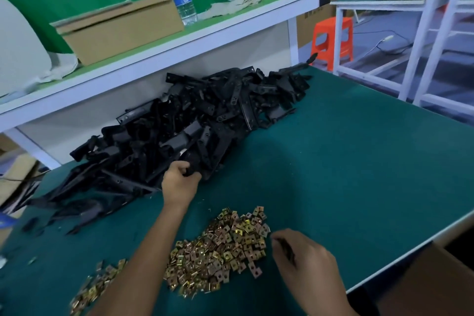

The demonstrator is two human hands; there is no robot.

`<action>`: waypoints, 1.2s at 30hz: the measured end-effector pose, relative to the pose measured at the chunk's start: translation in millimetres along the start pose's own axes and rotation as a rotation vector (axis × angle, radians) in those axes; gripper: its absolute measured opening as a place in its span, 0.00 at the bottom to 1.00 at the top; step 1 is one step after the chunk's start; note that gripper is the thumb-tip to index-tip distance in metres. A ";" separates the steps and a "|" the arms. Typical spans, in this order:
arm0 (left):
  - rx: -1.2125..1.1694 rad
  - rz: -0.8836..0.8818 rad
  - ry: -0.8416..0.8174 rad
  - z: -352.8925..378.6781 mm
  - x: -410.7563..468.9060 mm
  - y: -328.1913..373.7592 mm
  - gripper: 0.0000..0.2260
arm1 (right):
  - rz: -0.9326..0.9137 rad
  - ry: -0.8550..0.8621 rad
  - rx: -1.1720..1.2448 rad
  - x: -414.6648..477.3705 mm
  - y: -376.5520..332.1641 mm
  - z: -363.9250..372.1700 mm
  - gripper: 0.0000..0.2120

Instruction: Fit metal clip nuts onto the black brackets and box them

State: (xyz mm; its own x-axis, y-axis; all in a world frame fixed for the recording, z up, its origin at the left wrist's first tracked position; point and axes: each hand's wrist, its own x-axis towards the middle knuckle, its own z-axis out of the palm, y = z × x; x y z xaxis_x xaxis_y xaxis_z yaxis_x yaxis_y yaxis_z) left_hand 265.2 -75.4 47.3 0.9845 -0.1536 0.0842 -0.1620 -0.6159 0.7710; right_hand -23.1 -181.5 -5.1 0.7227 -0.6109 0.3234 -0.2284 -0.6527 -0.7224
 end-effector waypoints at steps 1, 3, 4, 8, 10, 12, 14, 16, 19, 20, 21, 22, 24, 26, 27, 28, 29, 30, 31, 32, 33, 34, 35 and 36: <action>-0.201 -0.142 -0.003 -2.7 -0.6 0.4 0.18 | 0.002 -0.002 0.000 -0.7 -0.2 -0.8 0.10; -0.444 -0.317 -0.037 -6.6 -4.9 3.9 0.21 | 0.010 -0.005 0.004 -1.6 -1.4 -1.4 0.10; -0.463 -0.339 -0.063 -7.6 -8.9 5.2 0.20 | 0.015 -0.004 0.010 -2.0 -1.4 -1.5 0.10; -0.436 -0.220 -0.192 -17.2 -41.9 19.2 0.13 | 0.050 -0.024 0.091 -2.6 -3.6 -3.8 0.16; -0.367 -0.046 -0.278 -26.7 -59.9 29.7 0.14 | 0.122 -0.021 0.185 -0.6 -5.9 -7.4 0.29; -0.308 0.156 -0.349 -37.1 -76.5 40.1 0.17 | 0.206 0.037 0.313 2.1 -7.5 -13.1 0.42; -0.195 0.335 -0.391 -45.9 -92.4 50.2 0.17 | 0.250 0.072 0.395 3.4 -7.2 -17.2 0.49; -0.052 0.477 -0.394 -50.0 -105.6 57.1 0.16 | 0.280 0.074 0.414 3.6 -5.7 -19.9 0.50; -0.041 0.545 -0.425 -50.3 -114.2 58.9 0.12 | 0.345 0.087 0.569 6.7 0.6 -19.9 0.32; -0.121 0.510 -0.464 -49.7 -114.4 58.7 0.10 | 0.355 0.119 0.662 8.6 4.1 -18.9 0.23; -0.218 0.457 -0.502 -47.6 -114.2 56.5 0.08 | 0.364 0.161 0.751 10.3 7.6 -18.1 0.16; -0.312 0.389 -0.521 -43.8 -114.1 53.2 0.07 | 0.374 0.198 0.823 12.0 10.4 -17.8 0.12; -0.383 0.255 -0.488 -32.2 -117.7 40.3 0.09 | 0.397 0.240 0.908 13.8 14.3 -18.0 0.11; -0.144 0.287 -0.374 -17.9 -118.1 19.9 0.10 | 0.422 0.271 0.959 14.7 18.1 -18.1 0.12; 0.062 0.375 -0.329 -11.0 -117.4 8.1 0.10 | 0.440 0.280 0.980 15.4 19.6 -18.1 0.13; 0.253 0.446 -0.327 -5.1 -117.4 -1.3 0.12 | 0.459 0.284 1.000 16.1 20.9 -18.3 0.13; 0.382 0.455 -0.361 -1.2 -117.3 -7.5 0.14 | 0.471 0.282 1.016 16.8 22.0 -18.3 0.14; 0.441 0.422 -0.389 1.3 -117.1 -9.8 0.16 | 0.477 0.278 1.025 17.9 23.2 -18.0 0.14; 0.455 0.403 -0.387 3.0 -116.9 -10.6 0.16 | 0.479 0.272 1.023 18.7 24.0 -17.7 0.15; 0.458 0.410 -0.371 4.1 -116.2 -9.5 0.14 | 0.477 0.267 1.012 19.2 24.5 -17.1 0.16; 0.461 0.432 -0.355 4.5 -115.0 -8.5 0.12 | 0.471 0.261 0.996 19.1 24.8 -16.1 0.16; 0.460 0.450 -0.348 4.0 -114.3 -6.7 0.09 | 0.465 0.256 0.979 19.0 24.9 -15.5 0.17; 0.456 0.456 -0.348 3.5 -113.9 -4.9 0.07 | 0.460 0.249 0.965 18.6 24.6 -15.0 0.17; 0.446 0.449 -0.356 2.3 -113.7 -2.5 0.06 | 0.455 0.242 0.955 18.3 24.3 -14.7 0.17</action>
State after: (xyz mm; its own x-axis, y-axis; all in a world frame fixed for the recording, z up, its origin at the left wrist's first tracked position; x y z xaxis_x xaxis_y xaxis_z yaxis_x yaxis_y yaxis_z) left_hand 153.5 -58.2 34.4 0.7479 -0.6608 0.0632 -0.6318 -0.6793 0.3733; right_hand -25.0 -215.1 -7.8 0.5268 -0.8479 -0.0590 0.2348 0.2118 -0.9487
